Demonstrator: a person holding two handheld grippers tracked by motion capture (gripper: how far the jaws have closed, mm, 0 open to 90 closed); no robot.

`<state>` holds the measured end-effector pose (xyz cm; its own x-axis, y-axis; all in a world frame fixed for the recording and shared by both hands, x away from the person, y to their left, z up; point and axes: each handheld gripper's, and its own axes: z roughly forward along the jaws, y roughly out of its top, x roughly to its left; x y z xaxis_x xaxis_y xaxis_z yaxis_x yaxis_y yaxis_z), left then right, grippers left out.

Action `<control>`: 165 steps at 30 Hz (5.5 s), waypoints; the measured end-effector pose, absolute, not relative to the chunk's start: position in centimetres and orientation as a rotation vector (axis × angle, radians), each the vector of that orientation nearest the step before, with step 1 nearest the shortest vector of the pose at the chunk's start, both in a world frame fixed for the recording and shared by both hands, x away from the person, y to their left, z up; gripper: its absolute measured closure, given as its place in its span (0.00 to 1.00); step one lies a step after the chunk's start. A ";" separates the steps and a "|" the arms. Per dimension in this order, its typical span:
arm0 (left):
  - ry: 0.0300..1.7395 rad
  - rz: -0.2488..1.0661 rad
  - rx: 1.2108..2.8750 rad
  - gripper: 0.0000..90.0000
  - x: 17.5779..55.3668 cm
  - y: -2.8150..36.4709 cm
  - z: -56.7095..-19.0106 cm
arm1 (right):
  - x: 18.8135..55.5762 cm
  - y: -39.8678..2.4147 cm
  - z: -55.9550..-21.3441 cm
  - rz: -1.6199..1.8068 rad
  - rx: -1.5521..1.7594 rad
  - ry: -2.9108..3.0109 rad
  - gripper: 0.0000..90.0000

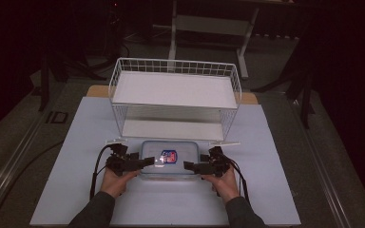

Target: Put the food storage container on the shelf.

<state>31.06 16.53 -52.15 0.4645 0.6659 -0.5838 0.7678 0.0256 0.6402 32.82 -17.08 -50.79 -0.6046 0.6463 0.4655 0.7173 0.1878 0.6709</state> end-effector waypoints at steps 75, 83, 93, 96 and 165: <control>1.121 -0.078 1.604 0.54 26.0 19.0 -48.1 | 29.2 -20.0 -47.2 -1.618 -1.229 -2.245 0.57; 1.088 -0.065 1.593 0.54 25.9 18.8 -47.1 | 28.8 -20.3 -45.5 -1.679 -1.218 -2.272 0.57; 1.033 -0.016 1.589 0.54 26.1 18.5 -44.8 | 28.5 -20.6 -43.7 -1.753 -1.204 -2.277 0.57; 1.021 -0.011 1.590 0.54 26.2 18.5 -44.4 | 28.4 -20.6 -43.3 -1.770 -1.197 -2.287 0.57; 0.838 0.152 1.522 0.54 31.6 18.9 -33.3 | 32.1 -20.3 -32.6 -2.064 -1.076 -2.371 0.57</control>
